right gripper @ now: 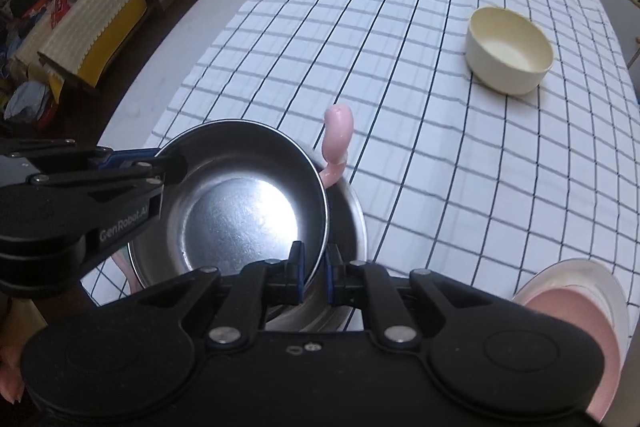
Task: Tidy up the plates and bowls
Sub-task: 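Lower the pink-handled pot into the large steel bowl with both grippers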
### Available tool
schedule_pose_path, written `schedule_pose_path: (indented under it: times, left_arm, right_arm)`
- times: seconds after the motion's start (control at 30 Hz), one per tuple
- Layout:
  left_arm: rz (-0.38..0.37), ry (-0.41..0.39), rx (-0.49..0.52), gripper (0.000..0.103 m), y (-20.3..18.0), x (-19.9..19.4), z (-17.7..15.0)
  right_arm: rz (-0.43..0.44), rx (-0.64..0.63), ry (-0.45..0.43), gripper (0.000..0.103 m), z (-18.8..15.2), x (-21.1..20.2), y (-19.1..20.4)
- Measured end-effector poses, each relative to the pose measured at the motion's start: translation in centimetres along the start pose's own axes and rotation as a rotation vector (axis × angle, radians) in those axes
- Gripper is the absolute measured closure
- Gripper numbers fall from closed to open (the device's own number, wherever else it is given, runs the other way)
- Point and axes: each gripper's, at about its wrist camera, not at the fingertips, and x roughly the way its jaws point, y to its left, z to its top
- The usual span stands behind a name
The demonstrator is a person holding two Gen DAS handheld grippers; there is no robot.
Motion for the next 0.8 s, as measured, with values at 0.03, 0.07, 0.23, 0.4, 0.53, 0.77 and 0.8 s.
schedule_pose_path:
  times: [0.03, 0.07, 0.23, 0.4, 0.53, 0.77, 0.8]
  left_arm:
    - [0.001, 0.0, 0.003, 0.093, 0.0, 0.2, -0.3]
    - [0.004, 0.003, 0.005, 0.093, 0.0, 0.3, -0.5]
    - [0.002, 0.021, -0.007, 0.093, 0.3, 1.4, -1.0]
    - [0.0, 0.042, -0.003, 0.093, 0.3, 1.8, -1.4]
    - [-0.002, 0.041, -0.004, 0.093, 0.5, 1.3, -1.5]
    - [-0.016, 0.095, 0.002, 0.093, 0.3, 2.4, -1.4]
    - [-0.01, 0.096, 0.008, 0.093, 0.1, 2.6, -1.4]
  right_arm:
    - [0.0, -0.006, 0.005, 0.093, -0.2, 0.2, 0.1]
    - [-0.003, -0.01, 0.011, 0.093, -0.3, 0.5, 0.3]
    - [-0.008, -0.029, 0.035, 0.093, -0.8, 1.5, 0.7]
    - [-0.004, -0.043, 0.056, 0.093, -1.3, 1.9, 1.0]
    - [0.015, -0.026, 0.067, 0.093, -1.4, 1.8, 0.8]
    - [0.031, -0.013, 0.09, 0.093, -0.8, 1.6, 0.4]
    - [0.031, -0.009, 0.099, 0.093, -0.8, 1.9, 0.3]
